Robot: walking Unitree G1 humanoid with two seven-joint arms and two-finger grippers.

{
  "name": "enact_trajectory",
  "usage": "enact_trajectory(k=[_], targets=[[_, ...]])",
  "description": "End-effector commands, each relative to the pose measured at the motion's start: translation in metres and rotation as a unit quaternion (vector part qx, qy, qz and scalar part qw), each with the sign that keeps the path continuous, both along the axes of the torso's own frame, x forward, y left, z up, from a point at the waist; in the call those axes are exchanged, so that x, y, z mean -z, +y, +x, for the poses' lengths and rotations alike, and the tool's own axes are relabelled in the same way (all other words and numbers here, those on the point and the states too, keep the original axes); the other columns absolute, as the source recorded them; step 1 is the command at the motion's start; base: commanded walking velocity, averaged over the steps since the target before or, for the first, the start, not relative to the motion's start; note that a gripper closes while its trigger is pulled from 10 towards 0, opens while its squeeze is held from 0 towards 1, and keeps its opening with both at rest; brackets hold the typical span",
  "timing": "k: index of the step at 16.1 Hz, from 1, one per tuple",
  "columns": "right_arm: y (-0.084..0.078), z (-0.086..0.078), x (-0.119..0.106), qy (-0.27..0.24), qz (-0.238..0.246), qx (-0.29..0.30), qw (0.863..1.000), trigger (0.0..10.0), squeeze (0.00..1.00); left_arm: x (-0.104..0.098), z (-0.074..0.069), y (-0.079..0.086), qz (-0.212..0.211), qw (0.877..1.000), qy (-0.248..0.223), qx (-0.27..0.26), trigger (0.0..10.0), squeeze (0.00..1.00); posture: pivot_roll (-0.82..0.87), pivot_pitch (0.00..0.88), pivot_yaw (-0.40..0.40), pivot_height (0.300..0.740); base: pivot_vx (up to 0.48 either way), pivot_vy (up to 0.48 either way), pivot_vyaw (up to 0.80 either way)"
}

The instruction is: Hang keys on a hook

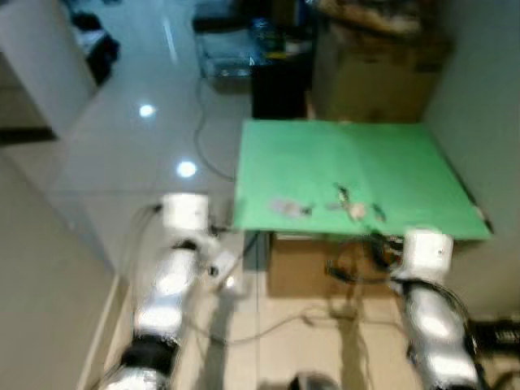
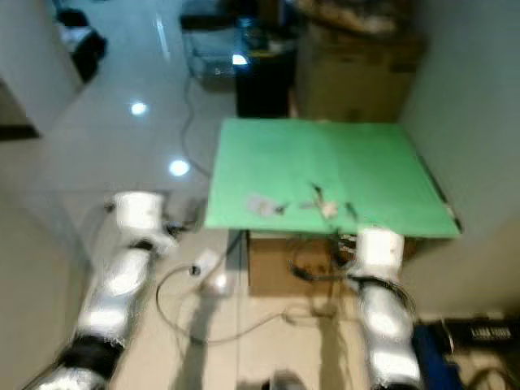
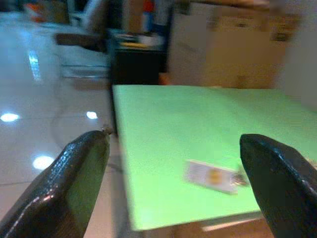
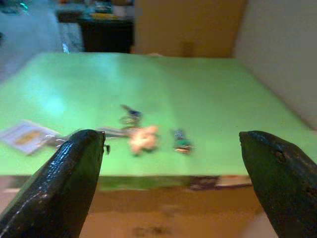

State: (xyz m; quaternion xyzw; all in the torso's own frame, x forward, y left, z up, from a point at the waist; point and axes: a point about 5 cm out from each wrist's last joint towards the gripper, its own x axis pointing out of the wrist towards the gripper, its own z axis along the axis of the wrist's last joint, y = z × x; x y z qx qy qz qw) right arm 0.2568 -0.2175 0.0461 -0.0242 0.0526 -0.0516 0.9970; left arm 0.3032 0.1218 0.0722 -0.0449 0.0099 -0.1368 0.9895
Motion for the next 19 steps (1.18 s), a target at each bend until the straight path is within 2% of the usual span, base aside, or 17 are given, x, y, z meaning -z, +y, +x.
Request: enact_trajectory(k=[1, 6, 10, 12, 13, 15, 19], targets=[[0.007, 0.002, -0.002, -0.005, 0.01, -0.012, 1.0, 10.0, 0.0, 0.006, -0.003, 0.015, 0.013, 1.0, 0.014, -0.021, 10.0, 0.0, -0.21, 0.026, 0.015, 0.74, 0.0, 0.0, -0.66], [0.009, 0.004, -0.003, -0.003, -0.003, -0.021, 1.0, 10.0, 0.0, 0.006, -0.003, 0.007, 0.016, 1.0, 0.009, -0.015, 10.0, 0.0, -0.21, 0.031, 0.011, 0.74, 0.0, 0.0, -0.28], [0.011, 0.003, -0.001, -0.001, 0.001, -0.023, 1.0, 10.0, 0.0, 0.007, -0.004, 0.011, 0.007, 1.0, 0.012, -0.025, 10.0, 0.0, -0.21, 0.039, 0.016, 0.74, 0.0, 0.0, -0.75], [0.011, 0.004, -0.002, -0.008, 0.006, -0.033, 0.999, 10.0, 0.0, 0.004, -0.002, 0.015, 0.005, 0.999, 0.004, -0.044, 10.0, 0.0, -0.22, 0.045, 0.016, 0.74, 0.0, 0.0, 0.0], [0.011, 0.004, -0.002, -0.009, 0.002, -0.033, 0.999, 10.0, 0.0, 0.0, -0.001, 0.017, -0.013, 0.999, -0.004, -0.049, 10.0, 0.0, -0.22, 0.046, 0.014, 0.74, 0.469, 0.0, 0.0], [0.01, 0.004, -0.003, -0.01, 0.0, -0.032, 0.999, 10.0, 0.0, -0.002, 0.0, 0.016, -0.004, 0.999, -0.009, -0.047, 10.0, 0.0, -0.22, 0.046, 0.012, 0.74, 0.465, 0.0, 0.0], [0.008, 0.005, -0.004, -0.01, -0.003, -0.032, 0.999, 10.0, 0.0, 0.001, -0.003, 0.006, -0.015, 1.0, -0.002, -0.013, 10.0, 0.0, -0.22, 0.05, 0.01, 0.74, 0.465, 0.0, 0.0]])
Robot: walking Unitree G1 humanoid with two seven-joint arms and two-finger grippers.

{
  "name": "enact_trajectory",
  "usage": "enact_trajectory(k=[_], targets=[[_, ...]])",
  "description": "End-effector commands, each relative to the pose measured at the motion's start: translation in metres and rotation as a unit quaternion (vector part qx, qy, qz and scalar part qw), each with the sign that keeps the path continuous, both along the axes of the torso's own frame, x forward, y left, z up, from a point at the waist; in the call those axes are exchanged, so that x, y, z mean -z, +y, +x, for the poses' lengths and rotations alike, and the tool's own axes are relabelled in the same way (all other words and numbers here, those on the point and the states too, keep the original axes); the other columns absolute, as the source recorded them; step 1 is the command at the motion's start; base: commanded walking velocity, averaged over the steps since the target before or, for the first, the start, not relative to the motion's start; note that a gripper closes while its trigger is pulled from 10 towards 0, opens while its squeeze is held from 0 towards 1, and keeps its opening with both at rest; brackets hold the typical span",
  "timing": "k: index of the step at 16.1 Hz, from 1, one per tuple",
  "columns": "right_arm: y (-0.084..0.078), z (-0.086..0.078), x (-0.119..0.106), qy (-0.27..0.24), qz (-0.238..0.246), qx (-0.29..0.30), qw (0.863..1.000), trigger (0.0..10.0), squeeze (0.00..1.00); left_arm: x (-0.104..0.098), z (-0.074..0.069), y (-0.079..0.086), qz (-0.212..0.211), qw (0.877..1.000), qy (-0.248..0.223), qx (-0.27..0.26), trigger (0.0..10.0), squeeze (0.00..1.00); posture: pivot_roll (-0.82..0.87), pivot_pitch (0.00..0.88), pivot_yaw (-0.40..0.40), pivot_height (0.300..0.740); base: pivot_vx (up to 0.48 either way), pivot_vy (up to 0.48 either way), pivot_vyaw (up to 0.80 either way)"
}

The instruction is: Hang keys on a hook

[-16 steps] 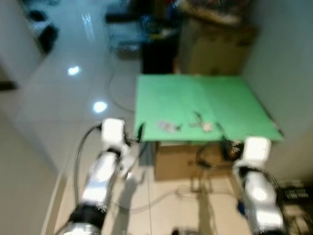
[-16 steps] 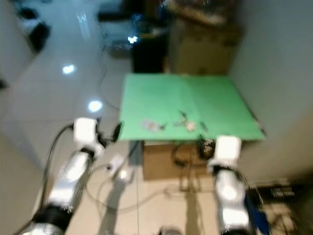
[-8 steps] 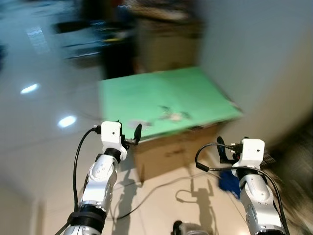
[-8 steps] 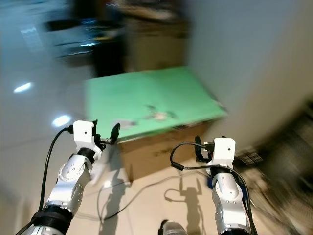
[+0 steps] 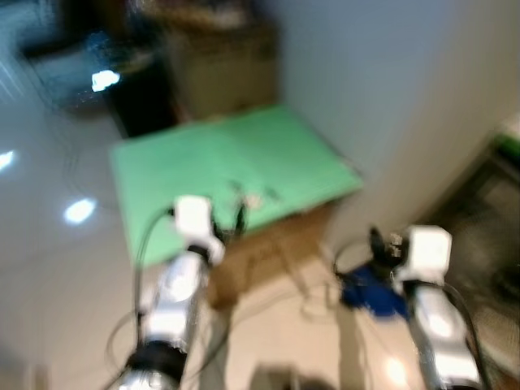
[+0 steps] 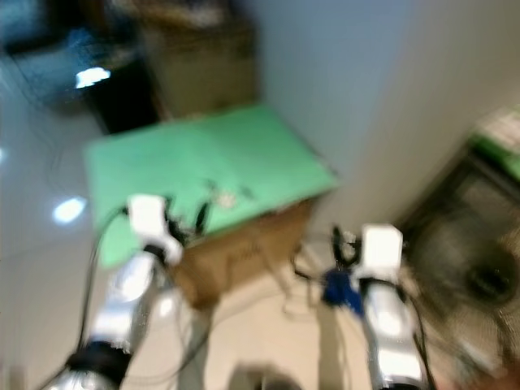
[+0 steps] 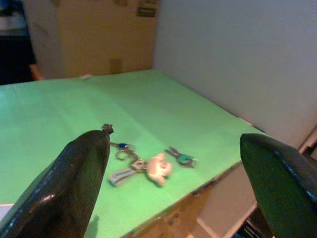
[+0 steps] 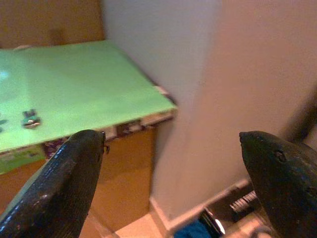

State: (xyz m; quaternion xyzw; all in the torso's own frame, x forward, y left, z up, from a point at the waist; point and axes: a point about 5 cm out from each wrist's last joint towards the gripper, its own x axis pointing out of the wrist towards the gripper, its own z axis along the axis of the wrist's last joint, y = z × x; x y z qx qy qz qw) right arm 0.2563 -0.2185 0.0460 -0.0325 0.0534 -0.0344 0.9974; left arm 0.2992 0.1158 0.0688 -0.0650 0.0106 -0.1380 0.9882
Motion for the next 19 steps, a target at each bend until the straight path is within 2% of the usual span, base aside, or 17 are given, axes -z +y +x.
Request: enact_trajectory(k=[1, 6, 10, 11, 12, 13, 15, 18, 19], targets=[[0.009, 0.005, -0.004, -0.01, 0.004, -0.014, 1.0, 10.0, 0.0, -0.002, 0.0, 0.011, 0.003, 1.0, -0.005, -0.011, 10.0, 0.0, -0.23, 0.052, 0.01, 0.74, 0.465, 0.0, 0.0], [0.011, 0.006, -0.003, -0.008, 0.007, -0.021, 1.0, 10.0, 0.0, -0.001, 0.002, 0.016, -0.005, 0.999, 0.005, -0.04, 10.0, 0.0, -0.22, 0.054, 0.013, 0.74, 0.474, 0.0, 0.0], [0.013, 0.004, -0.002, -0.007, 0.01, -0.02, 1.0, 10.0, 0.0, 0.002, 0.004, 0.018, 0.023, 0.999, 0.016, -0.042, 10.0, 0.0, -0.22, 0.05, 0.016, 0.74, 0.0, 0.0, 0.43], [0.014, 0.002, 0.0, -0.003, 0.008, -0.02, 1.0, 10.0, 0.0, 0.001, 0.003, 0.01, 0.016, 1.0, 0.016, 0.003, 10.0, 0.0, -0.22, 0.048, 0.02, 0.74, 0.0, 0.0, 0.0], [0.014, 0.001, 0.0, -0.003, 0.007, -0.02, 1.0, 10.0, 0.0, 0.003, 0.002, 0.006, 0.023, 0.999, 0.02, 0.023, 10.0, 0.0, -0.22, 0.048, 0.02, 0.74, 0.0, 0.0, 0.0], [0.014, 0.001, 0.001, -0.003, 0.007, -0.021, 1.0, 10.0, 0.0, 0.008, -0.003, -0.008, 0.045, 0.995, 0.027, 0.084, 10.0, 0.0, -0.22, 0.045, 0.022, 0.74, 0.0, 0.0, 0.0], [0.016, -0.001, 0.001, -0.005, 0.008, -0.022, 1.0, 10.0, 0.0, 0.014, -0.006, -0.023, 0.055, 0.989, 0.035, 0.13, 10.0, 0.0, -0.23, 0.051, 0.026, 0.74, 0.0, 0.0, 0.0], [0.018, -0.006, 0.001, -0.002, 0.015, -0.034, 0.999, 10.0, 0.0, 0.028, -0.003, -0.043, 0.036, 0.986, 0.078, 0.143, 10.0, 0.0, -0.24, 0.088, 0.014, 0.74, 0.0, 0.0, 0.0], [0.021, -0.011, 0.001, 0.002, 0.009, -0.051, 0.999, 10.0, 0.0, 0.031, 0.0, -0.049, 0.053, 0.984, 0.09, 0.144, 10.0, 0.0, -0.28, 0.131, 0.019, 0.74, 0.0, 0.0, 0.0]])
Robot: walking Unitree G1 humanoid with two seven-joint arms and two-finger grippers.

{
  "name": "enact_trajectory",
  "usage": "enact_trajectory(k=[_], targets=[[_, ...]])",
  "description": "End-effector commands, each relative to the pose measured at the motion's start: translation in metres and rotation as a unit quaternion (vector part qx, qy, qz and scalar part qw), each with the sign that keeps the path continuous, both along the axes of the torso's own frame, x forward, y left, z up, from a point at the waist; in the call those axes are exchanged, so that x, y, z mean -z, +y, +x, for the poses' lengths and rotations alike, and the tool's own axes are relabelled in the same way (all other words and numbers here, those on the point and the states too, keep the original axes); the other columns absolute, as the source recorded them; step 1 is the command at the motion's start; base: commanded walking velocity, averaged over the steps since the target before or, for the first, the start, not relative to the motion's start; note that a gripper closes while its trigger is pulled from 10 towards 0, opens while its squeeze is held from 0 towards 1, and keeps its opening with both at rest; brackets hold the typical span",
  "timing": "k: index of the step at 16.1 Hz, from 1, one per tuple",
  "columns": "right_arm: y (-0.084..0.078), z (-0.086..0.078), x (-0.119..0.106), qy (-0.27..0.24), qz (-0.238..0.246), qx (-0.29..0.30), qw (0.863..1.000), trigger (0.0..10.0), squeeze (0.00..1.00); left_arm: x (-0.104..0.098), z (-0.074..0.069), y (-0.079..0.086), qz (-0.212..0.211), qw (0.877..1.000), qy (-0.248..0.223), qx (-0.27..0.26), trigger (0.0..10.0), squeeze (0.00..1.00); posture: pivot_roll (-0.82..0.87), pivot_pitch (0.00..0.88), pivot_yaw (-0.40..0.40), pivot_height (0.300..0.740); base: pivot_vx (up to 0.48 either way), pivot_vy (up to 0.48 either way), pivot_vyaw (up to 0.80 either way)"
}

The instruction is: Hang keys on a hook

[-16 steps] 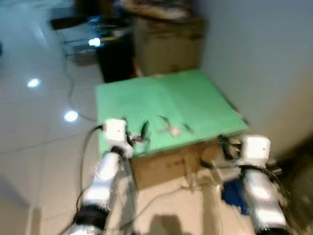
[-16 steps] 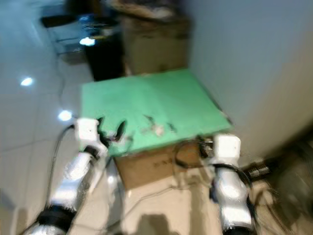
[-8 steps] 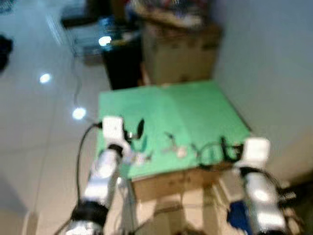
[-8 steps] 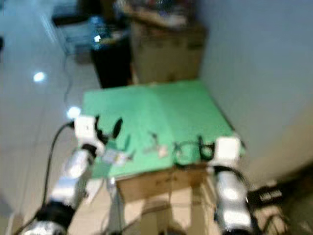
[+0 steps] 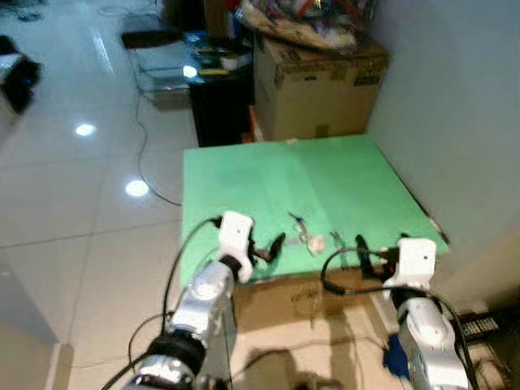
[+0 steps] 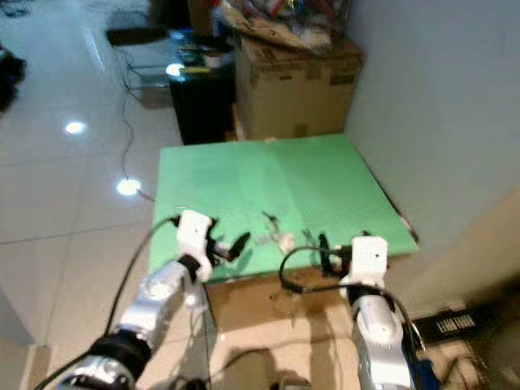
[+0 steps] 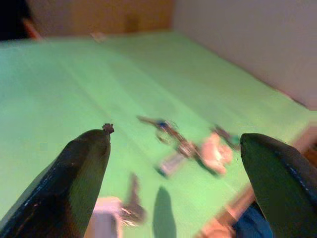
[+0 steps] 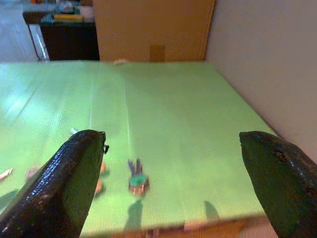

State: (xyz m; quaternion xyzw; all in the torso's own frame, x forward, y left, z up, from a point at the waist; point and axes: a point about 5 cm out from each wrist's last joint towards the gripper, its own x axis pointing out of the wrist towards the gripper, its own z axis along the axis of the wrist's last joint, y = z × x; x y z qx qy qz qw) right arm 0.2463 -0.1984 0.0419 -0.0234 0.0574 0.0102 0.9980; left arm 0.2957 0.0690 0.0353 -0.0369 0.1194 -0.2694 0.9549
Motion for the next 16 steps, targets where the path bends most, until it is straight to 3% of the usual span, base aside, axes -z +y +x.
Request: enact_trajectory(k=[1, 2, 3, 4, 5, 6, 7, 9, 10, 12, 16], targets=[[0.004, -0.005, -0.004, -0.002, -0.01, -0.027, 1.0, 10.0, 0.0, -0.013, 0.011, -0.001, 0.011, 0.999, -0.029, -0.008, 10.0, 0.0, -0.29, 0.141, 0.027, 0.74, 0.0, 0.0, 0.0], [0.004, -0.006, -0.005, -0.003, -0.013, -0.032, 0.999, 10.0, 0.0, -0.018, 0.013, 0.0, 0.008, 0.999, -0.039, -0.012, 10.0, 0.0, -0.29, 0.142, 0.03, 0.74, 0.0, 0.0, 0.0], [0.006, -0.008, -0.008, -0.011, -0.009, -0.025, 1.0, 10.0, 0.0, -0.035, 0.017, 0.019, 0.015, 0.994, -0.095, -0.053, 10.0, 0.0, -0.29, 0.134, 0.051, 0.74, 0.0, 0.0, 0.0], [0.006, -0.009, -0.018, -0.033, -0.014, -0.009, 0.999, 10.0, 0.0, -0.055, 0.014, 0.042, -0.008, 0.984, -0.146, -0.103, 10.0, 0.0, -0.29, 0.12, 0.062, 0.74, 0.0, 0.0, 0.0], [0.003, -0.014, -0.037, -0.076, -0.027, 0.015, 0.997, 10.0, 0.0, -0.082, 0.002, 0.066, -0.03, 0.965, -0.207, -0.158, 10.0, 0.0, -0.28, 0.103, 0.054, 0.74, 0.0, 0.0, 0.0], [0.002, -0.017, -0.045, -0.094, -0.03, 0.024, 0.995, 10.0, 0.0, -0.092, -0.005, 0.075, -0.036, 0.957, -0.227, -0.177, 10.0, 0.0, -0.27, 0.101, 0.052, 0.74, 0.0, 0.0, 0.0], [-0.004, -0.029, -0.06, -0.118, -0.024, 0.05, 0.992, 10.0, 0.0, -0.099, -0.023, 0.091, -0.018, 0.948, -0.244, -0.202, 10.0, 0.0, -0.25, 0.086, 0.044, 0.74, 0.0, 0.0, 0.0], [-0.012, -0.05, -0.067, -0.125, -0.031, 0.063, 0.99, 10.0, 0.0, -0.078, -0.043, 0.107, 0.004, 0.959, -0.19, -0.208, 10.0, 0.0, -0.24, 0.071, 0.033, 0.74, 0.0, 0.0, 0.0], [-0.015, -0.061, -0.066, -0.116, -0.023, 0.068, 0.991, 10.0, 0.0, -0.067, -0.058, 0.106, 0.016, 0.968, -0.171, -0.184, 10.0, 0.0, -0.23, 0.067, 0.026, 0.74, 0.0, 0.0, 0.0], [-0.013, -0.07, -0.062, -0.098, -0.016, 0.065, 0.993, 10.0, 0.0, -0.067, -0.072, 0.096, 0.017, 0.974, -0.164, -0.153, 10.0, 0.0, -0.23, 0.063, 0.025, 0.74, 0.0, 0.0, 0.0], [-0.008, -0.062, -0.024, -0.057, -0.007, 0.047, 0.997, 10.0, 0.0, -0.072, -0.056, 0.086, 0.033, 0.973, -0.167, -0.155, 10.0, 0.0, -0.25, 0.055, 0.034, 0.74, 0.0, 0.0, 0.0]])
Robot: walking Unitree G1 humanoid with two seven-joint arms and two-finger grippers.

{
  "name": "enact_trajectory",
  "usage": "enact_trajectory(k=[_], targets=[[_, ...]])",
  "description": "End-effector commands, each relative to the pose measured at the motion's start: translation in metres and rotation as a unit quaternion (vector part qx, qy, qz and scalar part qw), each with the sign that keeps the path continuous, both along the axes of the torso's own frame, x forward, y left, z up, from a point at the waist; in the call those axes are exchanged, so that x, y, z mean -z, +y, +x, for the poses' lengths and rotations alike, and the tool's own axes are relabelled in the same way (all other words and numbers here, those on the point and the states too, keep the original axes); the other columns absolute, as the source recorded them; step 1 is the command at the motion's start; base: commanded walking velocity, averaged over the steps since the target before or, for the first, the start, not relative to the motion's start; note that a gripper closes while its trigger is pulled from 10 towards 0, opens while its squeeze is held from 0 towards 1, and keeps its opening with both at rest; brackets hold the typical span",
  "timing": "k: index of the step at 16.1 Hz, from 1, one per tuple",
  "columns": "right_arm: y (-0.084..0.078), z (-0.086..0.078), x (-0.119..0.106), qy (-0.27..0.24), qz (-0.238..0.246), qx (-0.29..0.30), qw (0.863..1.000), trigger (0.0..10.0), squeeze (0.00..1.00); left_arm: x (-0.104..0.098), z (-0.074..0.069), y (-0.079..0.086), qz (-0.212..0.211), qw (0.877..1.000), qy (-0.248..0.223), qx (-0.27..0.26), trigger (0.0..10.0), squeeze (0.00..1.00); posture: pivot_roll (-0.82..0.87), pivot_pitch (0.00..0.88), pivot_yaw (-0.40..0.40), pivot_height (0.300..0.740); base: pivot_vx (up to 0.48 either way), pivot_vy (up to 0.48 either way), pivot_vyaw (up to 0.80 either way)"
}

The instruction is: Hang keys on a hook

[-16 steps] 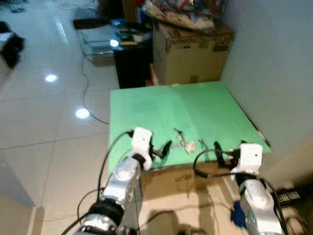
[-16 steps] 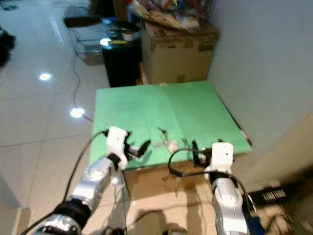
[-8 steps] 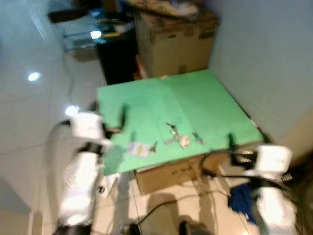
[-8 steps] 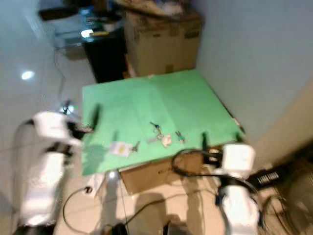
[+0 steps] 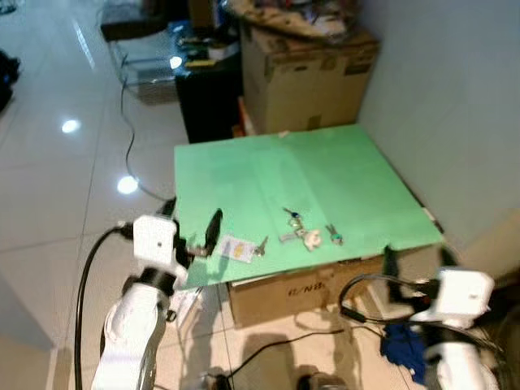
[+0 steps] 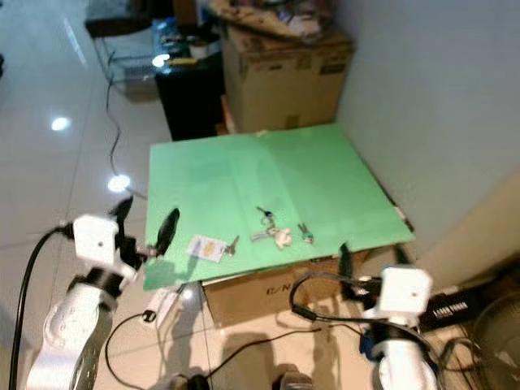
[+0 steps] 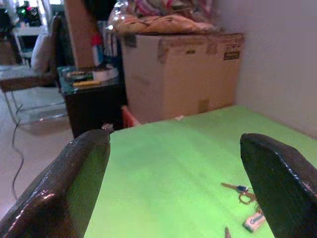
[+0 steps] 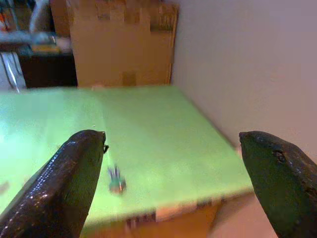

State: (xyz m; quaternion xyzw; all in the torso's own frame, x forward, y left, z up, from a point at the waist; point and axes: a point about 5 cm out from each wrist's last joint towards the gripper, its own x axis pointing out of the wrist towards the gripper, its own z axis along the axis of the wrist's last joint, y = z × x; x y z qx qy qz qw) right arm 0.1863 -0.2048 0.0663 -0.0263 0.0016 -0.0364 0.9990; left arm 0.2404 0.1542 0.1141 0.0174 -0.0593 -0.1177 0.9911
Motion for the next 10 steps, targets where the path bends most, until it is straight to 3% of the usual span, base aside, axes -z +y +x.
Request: enact_trajectory(k=[1, 2, 4, 7, 10], targets=[[0.001, 0.003, 0.016, 0.016, -0.008, -0.003, 1.0, 10.0, 0.0, 0.007, 0.004, -0.001, 0.007, 1.0, 0.02, -0.002, 10.0, 0.0, -0.26, 0.055, 0.039, 0.74, 0.431, 0.0, 0.0], [0.002, 0.008, 0.033, 0.035, -0.005, -0.005, 0.999, 10.0, 0.0, 0.006, 0.009, -0.004, 0.0, 1.0, 0.02, -0.003, 10.0, 0.0, -0.26, 0.056, 0.039, 0.74, 0.431, 0.0, 0.0], [-0.009, 0.006, 0.038, 0.043, -0.003, -0.009, 0.999, 10.0, 0.0, 0.002, 0.011, -0.004, -0.001, 1.0, 0.019, -0.006, 10.0, 0.0, -0.27, 0.061, 0.039, 0.74, 0.439, 0.0, 0.0], [-0.014, 0.01, 0.02, 0.018, -0.009, -0.021, 1.0, 10.0, 0.0, 0.007, 0.012, -0.002, -0.028, 0.999, 0.038, -0.027, 10.0, 0.0, -0.27, 0.069, 0.033, 0.74, 0.442, 0.0, 0.0], [-0.007, 0.018, 0.007, -0.008, -0.01, -0.039, 0.999, 10.0, 0.0, 0.01, 0.013, -0.001, -0.026, 0.998, 0.044, -0.039, 10.0, 0.0, -0.26, 0.07, 0.027, 0.74, 0.446, 0.0, 0.0]])
